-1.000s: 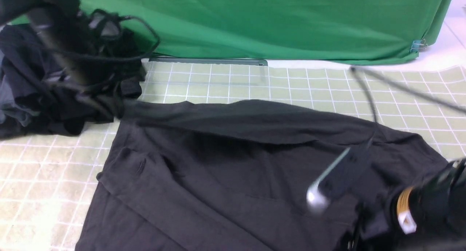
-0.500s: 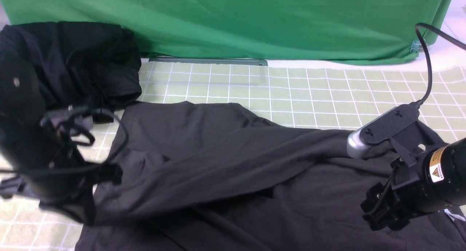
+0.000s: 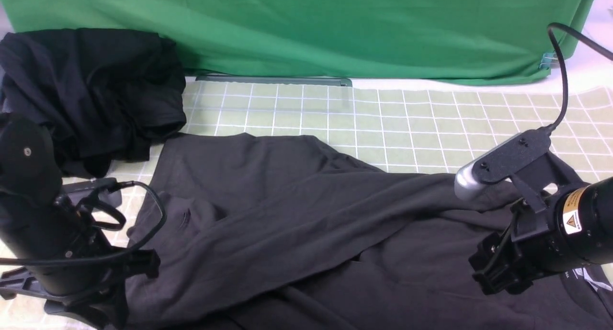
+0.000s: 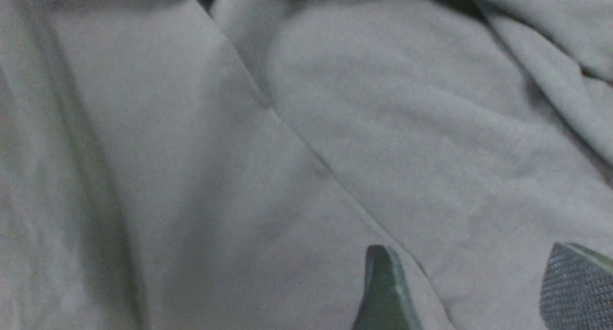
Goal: Fold a long-sleeved shirt over a green coffee tablecloth.
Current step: 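Fold the left side of the dark shirt inward over its body with the left gripper, then grasp the near edge of the shirt at its hem and shoulder corners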
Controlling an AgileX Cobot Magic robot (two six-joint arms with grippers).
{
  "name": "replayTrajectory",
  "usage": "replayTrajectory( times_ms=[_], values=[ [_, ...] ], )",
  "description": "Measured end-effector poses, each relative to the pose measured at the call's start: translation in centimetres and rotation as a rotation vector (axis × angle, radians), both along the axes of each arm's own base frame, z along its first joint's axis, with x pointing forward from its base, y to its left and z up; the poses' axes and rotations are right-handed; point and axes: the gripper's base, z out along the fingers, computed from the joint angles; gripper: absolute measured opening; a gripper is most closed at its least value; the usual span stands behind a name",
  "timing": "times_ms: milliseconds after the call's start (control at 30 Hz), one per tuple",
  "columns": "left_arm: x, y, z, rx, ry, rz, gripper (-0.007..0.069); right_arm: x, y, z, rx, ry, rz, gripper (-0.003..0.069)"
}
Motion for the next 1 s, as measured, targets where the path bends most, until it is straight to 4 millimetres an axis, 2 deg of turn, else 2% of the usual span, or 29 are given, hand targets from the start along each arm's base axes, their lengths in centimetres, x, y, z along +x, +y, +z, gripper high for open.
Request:
replayTrajectory(
  times_ms=[167,233,367,433,467,533,567,633,667,700,733,800,867,900,933,1000],
  values=[
    [-0.2,0.0,0.0,0.003,0.018,-0.025,0.0390,0.1,0.0,0.0,0.004,-0.006,0.000,0.0415],
    [-0.4,0.0,0.1,0.003,0.025,-0.026,0.0421,0.1,0.1,0.1,0.007,-0.010,0.000,0.0415],
    [-0.4,0.0,0.7,-0.010,-0.001,-0.029,0.0427,1.1,0.4,1.0,0.007,-0.022,-0.002,0.0415],
    [-0.2,-0.4,1.1,-0.036,-0.036,-0.061,0.0378,2.6,0.6,2.0,0.008,-0.040,-0.007,0.0409],
    [-0.1,-1.2,1.3,-0.046,-0.071,-0.099,0.0289,4.7,0.8,2.9,0.017,-0.059,-0.026,0.0378],
    [0.1,-2.3,1.3,-0.056,-0.120,-0.139,0.0167,7.3,1.5,3.7,0.040,-0.055,-0.023,0.0321],
    [0.1,-2.5,1.2,-0.058,-0.124,-0.149,0.0138,7.5,1.6,3.8,0.038,-0.060,-0.016,0.0321],
    [0.7,-4.3,0.6,-0.073,-0.180,-0.200,0.0025,10.8,3.7,4.1,0.076,-0.006,0.070,0.0248],
    [0.7,-4.4,0.5,-0.073,-0.182,-0.202,0.0022,11.1,3.9,4.1,0.074,-0.006,0.088,0.0244],
    [1.2,-5.0,-0.2,-0.076,-0.190,-0.205,0.0005,12.9,5.4,3.9,0.105,0.025,0.140,0.0221],
    [1.5,-5.1,-0.7,-0.077,-0.185,-0.195,0.0000,14.0,6.1,4.1,0.124,0.023,0.167,0.0208],
    [1.8,-5.3,-1.5,-0.074,-0.171,-0.185,-0.0006,15.8,7.4,3.1,0.146,0.054,0.190,0.0176],
    [2.3,-5.4,-2.9,-0.064,-0.136,-0.183,-0.0007,18.5,9.1,1.5,0.173,0.091,0.212,0.0078],
    [2.4,-5.5,-3.5,-0.060,-0.120,-0.182,-0.0007,19.3,9.5,0.8,0.178,0.105,0.215,0.0050],
    [2.4,-5.5,-3.6,-0.059,-0.116,-0.182,-0.0007,19.5,9.7,0.9,0.182,0.100,0.216,0.0045],
    [2.7,-5.6,-4.7,-0.053,-0.082,-0.179,-0.0007,21.3,10.9,-1.9,0.188,0.167,0.225,0.0010]
  ],
)
